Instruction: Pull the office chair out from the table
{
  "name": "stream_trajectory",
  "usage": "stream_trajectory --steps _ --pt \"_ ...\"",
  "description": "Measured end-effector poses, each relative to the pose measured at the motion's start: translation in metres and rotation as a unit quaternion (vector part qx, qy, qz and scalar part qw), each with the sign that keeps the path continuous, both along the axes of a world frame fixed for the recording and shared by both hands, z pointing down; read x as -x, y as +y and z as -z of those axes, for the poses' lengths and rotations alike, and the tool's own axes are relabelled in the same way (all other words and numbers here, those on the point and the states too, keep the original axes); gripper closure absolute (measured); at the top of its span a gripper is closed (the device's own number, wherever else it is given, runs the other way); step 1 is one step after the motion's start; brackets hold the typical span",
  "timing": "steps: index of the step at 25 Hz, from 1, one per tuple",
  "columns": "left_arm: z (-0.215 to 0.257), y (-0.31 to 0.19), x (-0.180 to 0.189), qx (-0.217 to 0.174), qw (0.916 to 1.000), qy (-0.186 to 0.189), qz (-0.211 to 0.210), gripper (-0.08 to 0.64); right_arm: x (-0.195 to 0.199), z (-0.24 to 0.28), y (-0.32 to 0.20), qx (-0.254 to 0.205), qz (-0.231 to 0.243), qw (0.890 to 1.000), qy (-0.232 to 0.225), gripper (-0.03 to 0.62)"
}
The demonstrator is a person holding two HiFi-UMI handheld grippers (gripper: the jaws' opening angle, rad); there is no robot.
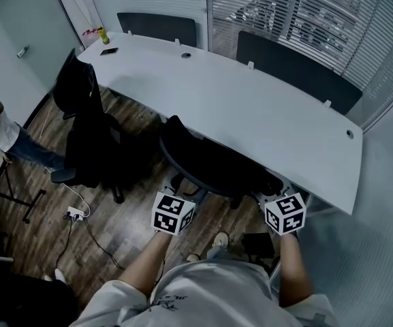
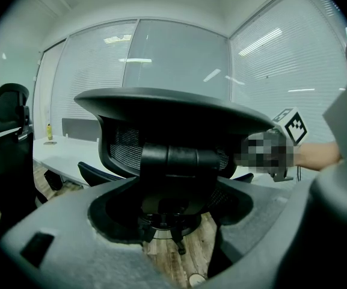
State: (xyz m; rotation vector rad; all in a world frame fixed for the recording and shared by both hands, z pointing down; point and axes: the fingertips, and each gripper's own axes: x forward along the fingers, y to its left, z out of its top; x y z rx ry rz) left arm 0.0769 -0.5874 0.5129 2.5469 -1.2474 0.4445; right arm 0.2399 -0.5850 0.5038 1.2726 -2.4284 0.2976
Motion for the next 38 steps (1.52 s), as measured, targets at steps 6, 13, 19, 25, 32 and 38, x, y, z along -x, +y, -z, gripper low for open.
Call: stream_trajectory --steps 6,13,19,25,32,38 --pt "-0.003 0.021 0.008 0.0 1.0 -0.002 -0.002 0.236 0.008 -0.003 0.022 0.0 -0.004 1.0 0.0 0.38" --pt "-0.001 0.045 0.018 -0.001 1.0 0.0 -0.007 0.236 0.018 -0.001 0.048 -0.001 -0.013 1.0 -0.001 0.38" --pt "-0.002 0.068 0.029 -0.001 0.9999 -0.001 -0.012 0.236 0.029 -0.002 0.072 0.001 -0.016 1.0 0.001 0.38" --pt "-0.002 0.086 0.041 -0.001 0.9999 0.0 -0.016 0.236 0.041 -0.002 0.092 0.002 -0.017 1.0 -0.001 0.38" --pt "0.0 0.104 0.054 -0.005 0.9998 0.0 -0.021 0.236 0.054 -0.001 0.111 -0.002 -0.021 1.0 0.002 0.382" --pt "0.0 0.118 0.063 -0.002 0.9997 -0.001 -0.026 0.236 0.063 -0.001 0.127 -0.002 -0.029 1.0 0.005 0.382"
